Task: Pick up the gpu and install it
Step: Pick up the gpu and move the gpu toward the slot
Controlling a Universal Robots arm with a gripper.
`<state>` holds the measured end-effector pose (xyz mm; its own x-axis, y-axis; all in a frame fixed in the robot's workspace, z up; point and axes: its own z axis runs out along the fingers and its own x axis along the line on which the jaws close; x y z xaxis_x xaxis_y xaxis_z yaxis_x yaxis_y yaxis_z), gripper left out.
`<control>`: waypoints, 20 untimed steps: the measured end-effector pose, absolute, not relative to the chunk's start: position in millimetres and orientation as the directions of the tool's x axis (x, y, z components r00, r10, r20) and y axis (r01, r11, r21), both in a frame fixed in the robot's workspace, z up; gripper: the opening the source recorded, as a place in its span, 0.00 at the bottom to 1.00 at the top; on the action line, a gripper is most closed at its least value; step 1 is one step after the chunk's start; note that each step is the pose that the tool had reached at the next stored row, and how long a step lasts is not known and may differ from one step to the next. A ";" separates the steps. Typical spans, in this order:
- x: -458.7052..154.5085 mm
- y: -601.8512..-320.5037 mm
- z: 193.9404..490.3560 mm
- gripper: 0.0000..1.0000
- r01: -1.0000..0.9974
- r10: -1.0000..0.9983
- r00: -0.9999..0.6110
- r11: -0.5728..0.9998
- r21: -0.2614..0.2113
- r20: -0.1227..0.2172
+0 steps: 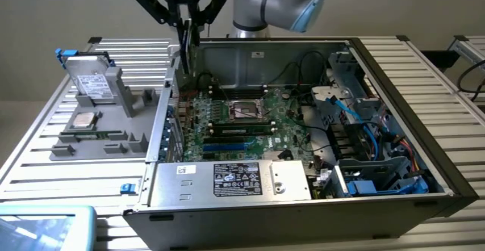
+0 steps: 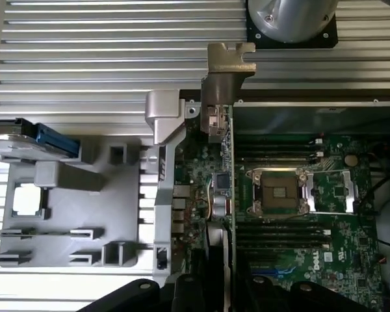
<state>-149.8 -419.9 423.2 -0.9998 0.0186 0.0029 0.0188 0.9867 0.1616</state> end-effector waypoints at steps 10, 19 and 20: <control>-115.0 -431.6 414.1 0.28 0.019 0.019 -1.000 0.987 0.160 0.003; -84.3 -436.3 403.3 0.28 0.019 0.019 -1.000 0.987 0.157 0.003; -81.3 -436.5 401.9 0.28 0.019 0.019 -1.000 0.988 0.156 0.003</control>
